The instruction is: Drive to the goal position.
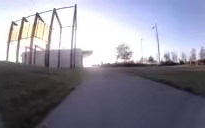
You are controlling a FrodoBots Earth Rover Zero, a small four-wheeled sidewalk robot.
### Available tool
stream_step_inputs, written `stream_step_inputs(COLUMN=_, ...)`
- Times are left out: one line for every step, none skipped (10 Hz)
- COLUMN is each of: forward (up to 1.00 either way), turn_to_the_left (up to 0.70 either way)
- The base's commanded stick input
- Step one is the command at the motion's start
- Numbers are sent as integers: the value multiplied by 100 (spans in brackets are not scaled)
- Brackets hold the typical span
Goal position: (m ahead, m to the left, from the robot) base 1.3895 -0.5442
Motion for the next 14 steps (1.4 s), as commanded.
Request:
stream_step_inputs(forward=70, turn_to_the_left=0)
stream_step_inputs(forward=70, turn_to_the_left=0)
stream_step_inputs(forward=70, turn_to_the_left=0)
stream_step_inputs(forward=70, turn_to_the_left=0)
stream_step_inputs(forward=70, turn_to_the_left=0)
stream_step_inputs(forward=70, turn_to_the_left=0)
stream_step_inputs(forward=70, turn_to_the_left=0)
stream_step_inputs(forward=70, turn_to_the_left=0)
stream_step_inputs(forward=70, turn_to_the_left=0)
stream_step_inputs(forward=70, turn_to_the_left=0)
stream_step_inputs(forward=70, turn_to_the_left=0)
stream_step_inputs(forward=70, turn_to_the_left=0)
stream_step_inputs(forward=70, turn_to_the_left=0)
stream_step_inputs(forward=70, turn_to_the_left=0)
